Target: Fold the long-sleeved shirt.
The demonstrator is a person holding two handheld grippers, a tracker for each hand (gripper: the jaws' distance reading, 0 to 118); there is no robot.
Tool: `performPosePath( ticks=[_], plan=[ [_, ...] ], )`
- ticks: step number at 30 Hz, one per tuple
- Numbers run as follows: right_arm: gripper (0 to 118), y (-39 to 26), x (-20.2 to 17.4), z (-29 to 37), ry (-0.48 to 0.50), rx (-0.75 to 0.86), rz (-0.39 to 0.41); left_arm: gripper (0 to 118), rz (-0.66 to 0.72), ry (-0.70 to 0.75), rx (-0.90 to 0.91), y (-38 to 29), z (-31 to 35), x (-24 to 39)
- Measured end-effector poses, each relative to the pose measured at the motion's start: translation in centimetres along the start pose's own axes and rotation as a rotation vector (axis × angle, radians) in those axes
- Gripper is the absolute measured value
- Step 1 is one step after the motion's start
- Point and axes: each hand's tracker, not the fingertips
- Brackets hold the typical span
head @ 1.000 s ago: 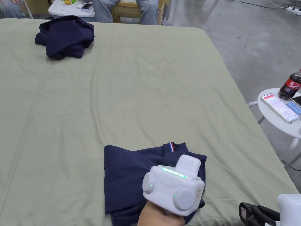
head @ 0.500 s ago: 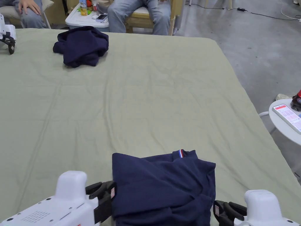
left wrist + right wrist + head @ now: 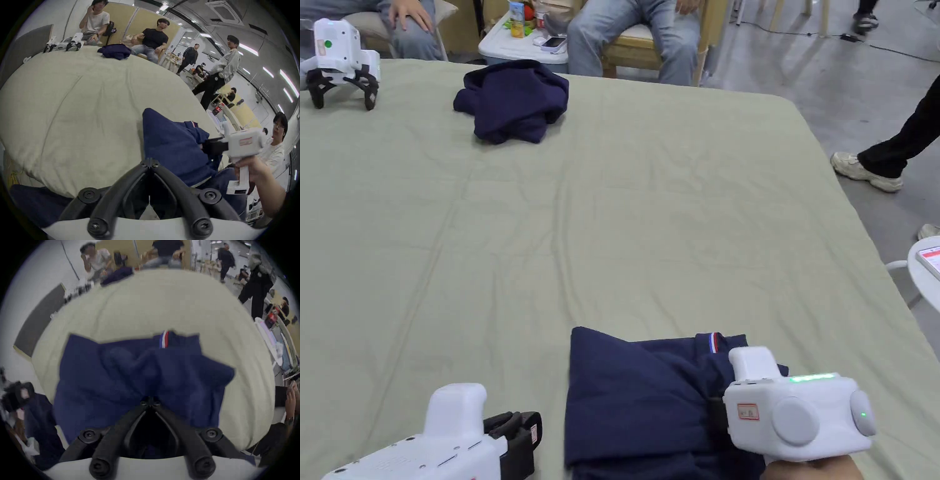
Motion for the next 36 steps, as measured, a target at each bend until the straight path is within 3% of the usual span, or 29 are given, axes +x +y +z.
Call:
performPosePath(
  ticks=[4, 8, 9, 10, 11, 12, 13, 14, 16, 18, 20, 22, 26, 27, 28, 29, 30, 32, 36],
  plan=[
    [0, 0.3, -0.5, 0.9, -0.006, 0.035, -0.030, 0, -0.016, 0.021, -0.026, 1.9, -1.5, -0.1],
    [0, 0.4, 0.4, 0.7, 0.017, 0.028, -0.029, 3, 0.041, -0.141, -0.111, 4.3, -3.8, -0.9],
    [0, 0.4, 0.5, 0.7, 0.025, 0.027, -0.037, 18, 0.089, -0.201, -0.153, 4.8, -4.8, -1.4],
    [0, 0.4, 0.6, 0.6, 0.028, 0.027, -0.038, 44, 0.119, -0.222, -0.187, 5.0, -5.9, -1.4],
    [0, 0.3, 0.5, 0.7, 0.030, 0.027, -0.035, 81, 0.148, -0.246, -0.216, 5.1, -7.2, -1.7],
    [0, 0.2, 0.6, 0.7, 0.033, 0.028, -0.030, 101, 0.146, -0.255, -0.258, 5.1, -8.4, -2.2],
    [0, 0.2, 0.7, 0.7, 0.036, 0.028, -0.029, 110, 0.141, -0.298, -0.280, 5.1, -9.5, -2.5],
    [0, 0.2, 0.7, 0.7, 0.039, 0.029, -0.030, 113, 0.145, -0.325, -0.289, 4.9, -10.2, -2.4],
    [0, 0.2, 0.8, 0.8, 0.047, 0.029, -0.030, 113, 0.184, -0.386, -0.308, 4.8, -11.7, -2.8],
    [0, 0.3, 1.0, 0.7, 0.055, 0.027, -0.034, 112, 0.200, -0.358, -0.350, 4.7, -13.0, -2.9],
    [0, 0.3, 1.1, 0.6, 0.059, 0.024, -0.035, 113, 0.170, -0.313, -0.371, 4.5, -14.0, -2.5],
    [0, 0.3, 1.1, 0.6, 0.060, 0.023, -0.029, 113, 0.144, -0.365, -0.311, 4.6, -13.9, -1.3],
    [0, 0.2, 1.2, 0.6, 0.067, 0.025, -0.036, 112, 0.107, -0.356, -0.358, 4.6, -15.2, 0.7],
    [0, 0.2, 1.3, 0.5, 0.070, 0.026, -0.040, 107, 0.065, -0.325, -0.371, 4.8, -15.2, 1.3],
    [0, 0.2, 1.3, 0.5, 0.072, 0.027, -0.044, 90, 0.047, -0.307, -0.368, 4.9, -15.2, 1.7],
    [0, 0.2, 1.4, 0.5, 0.073, 0.028, -0.046, 48, 0.035, -0.263, -0.362, 5.2, -15.1, 1.7],
    [0, 0.2, 1.4, 0.5, 0.077, 0.031, -0.050, 34, 0.031, -0.227, -0.365, 4.9, -15.5, 0.5],
    [0, 0.3, 1.3, 0.7, 0.076, 0.029, -0.055, 26, 0.130, -0.331, -0.362, 5.0, -15.4, -0.7],
    [0, 0.5, 0.6, 1.1, 0.067, 0.037, -0.033, 18, 0.121, -0.323, -0.364, 5.4, -14.6, -0.7]
  ],
)
